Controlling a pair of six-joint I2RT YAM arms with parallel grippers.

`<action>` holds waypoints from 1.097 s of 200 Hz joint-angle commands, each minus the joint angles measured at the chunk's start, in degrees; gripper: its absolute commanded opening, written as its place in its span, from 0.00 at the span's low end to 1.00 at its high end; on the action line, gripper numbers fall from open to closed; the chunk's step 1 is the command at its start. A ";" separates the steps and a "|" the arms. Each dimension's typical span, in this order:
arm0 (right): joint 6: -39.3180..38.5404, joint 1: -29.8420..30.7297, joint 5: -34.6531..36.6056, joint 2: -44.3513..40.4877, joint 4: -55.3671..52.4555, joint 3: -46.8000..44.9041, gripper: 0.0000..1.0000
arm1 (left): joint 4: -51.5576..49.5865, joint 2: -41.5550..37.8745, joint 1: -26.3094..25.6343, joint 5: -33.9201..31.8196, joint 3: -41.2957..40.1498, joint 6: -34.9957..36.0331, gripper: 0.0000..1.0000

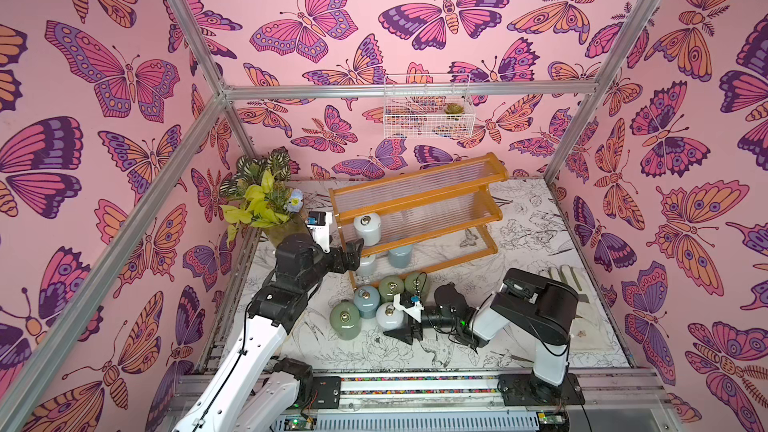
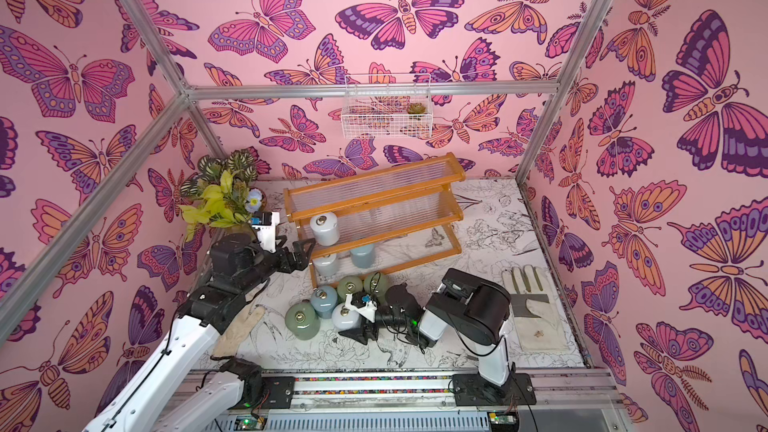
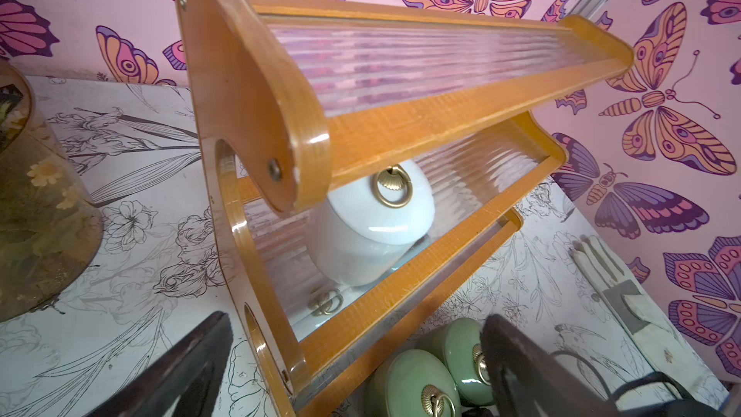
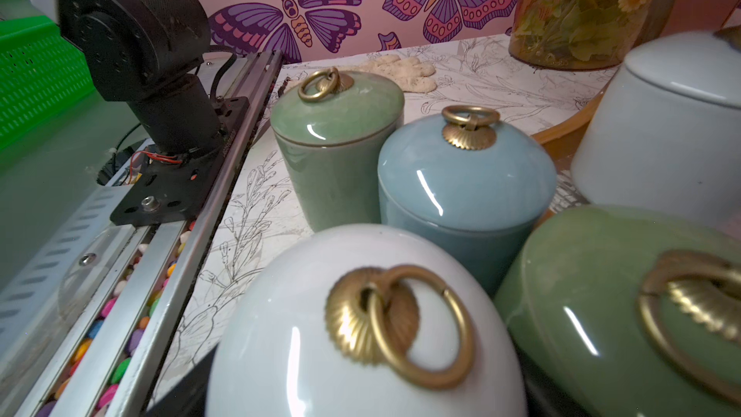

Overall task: Remove the tea canisters from the shelf
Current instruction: Place the tea canister at the center of the board, then pick up the tea canister from the shelf.

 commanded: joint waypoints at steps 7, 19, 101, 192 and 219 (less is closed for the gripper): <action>-0.25 -0.16 0.17 -2.90 -6.73 2.74 0.85 | 0.73 -1.61 0.16 4.10 -1.54 1.84 1.00; -0.75 -0.16 0.14 -3.88 -7.48 2.71 0.87 | 0.73 -1.61 0.14 4.54 -1.60 1.78 1.00; -4.58 -0.16 -2.19 -21.06 -22.73 4.28 0.99 | 1.51 -3.62 0.13 4.93 -2.55 2.22 1.00; -3.50 -5.50 23.26 -22.06 -35.86 24.08 0.99 | 2.19 -7.46 0.17 3.02 -3.21 2.02 1.00; -1.44 -7.52 21.93 -15.45 -30.01 27.45 0.99 | 2.25 -7.95 0.31 3.52 -3.55 2.04 1.00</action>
